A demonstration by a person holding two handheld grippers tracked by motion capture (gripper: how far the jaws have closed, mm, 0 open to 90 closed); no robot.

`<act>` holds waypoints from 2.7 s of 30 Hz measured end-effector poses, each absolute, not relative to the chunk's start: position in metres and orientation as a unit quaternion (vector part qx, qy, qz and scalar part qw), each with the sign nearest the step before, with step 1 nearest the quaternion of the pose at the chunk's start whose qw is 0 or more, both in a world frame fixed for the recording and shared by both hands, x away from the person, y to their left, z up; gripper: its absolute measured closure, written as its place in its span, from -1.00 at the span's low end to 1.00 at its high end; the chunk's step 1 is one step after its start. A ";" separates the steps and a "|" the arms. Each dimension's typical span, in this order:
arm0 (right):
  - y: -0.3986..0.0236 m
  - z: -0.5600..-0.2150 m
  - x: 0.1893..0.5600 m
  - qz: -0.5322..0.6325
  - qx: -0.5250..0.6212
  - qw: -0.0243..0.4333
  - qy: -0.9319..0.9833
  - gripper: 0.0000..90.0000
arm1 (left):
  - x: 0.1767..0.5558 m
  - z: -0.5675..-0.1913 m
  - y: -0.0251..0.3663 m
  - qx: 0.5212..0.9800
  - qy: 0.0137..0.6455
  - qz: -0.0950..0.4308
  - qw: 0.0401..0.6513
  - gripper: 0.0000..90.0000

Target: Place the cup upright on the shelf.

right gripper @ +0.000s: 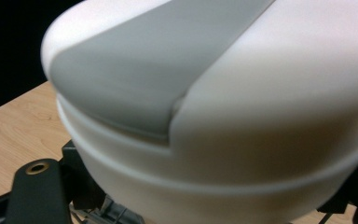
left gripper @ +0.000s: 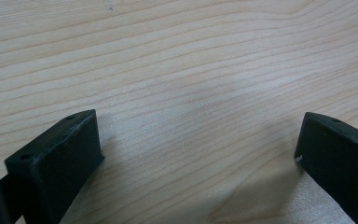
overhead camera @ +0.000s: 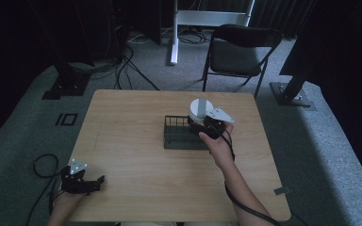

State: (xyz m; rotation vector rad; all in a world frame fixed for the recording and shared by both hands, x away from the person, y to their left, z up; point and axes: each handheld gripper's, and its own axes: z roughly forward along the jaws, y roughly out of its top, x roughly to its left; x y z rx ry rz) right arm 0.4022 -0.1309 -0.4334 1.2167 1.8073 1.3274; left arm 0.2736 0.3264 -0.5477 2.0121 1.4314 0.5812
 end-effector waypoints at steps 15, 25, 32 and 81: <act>-0.120 -0.448 0.420 0.456 0.505 0.271 0.680 -0.60 | 0.274 -0.548 0.326 0.757 0.539 0.219 0.298 -0.99; -0.117 -0.458 0.427 0.431 0.519 0.264 0.689 -0.60 | 0.274 -0.548 0.326 0.757 0.539 0.219 0.298 -0.99; -0.114 -0.461 0.432 0.419 0.520 0.250 0.702 -0.60 | 0.274 -0.548 0.326 0.757 0.539 0.219 0.298 -0.99; -0.120 -0.470 0.421 0.395 0.467 0.227 0.758 -0.64 | 0.274 -0.548 0.326 0.757 0.539 0.219 0.298 -0.99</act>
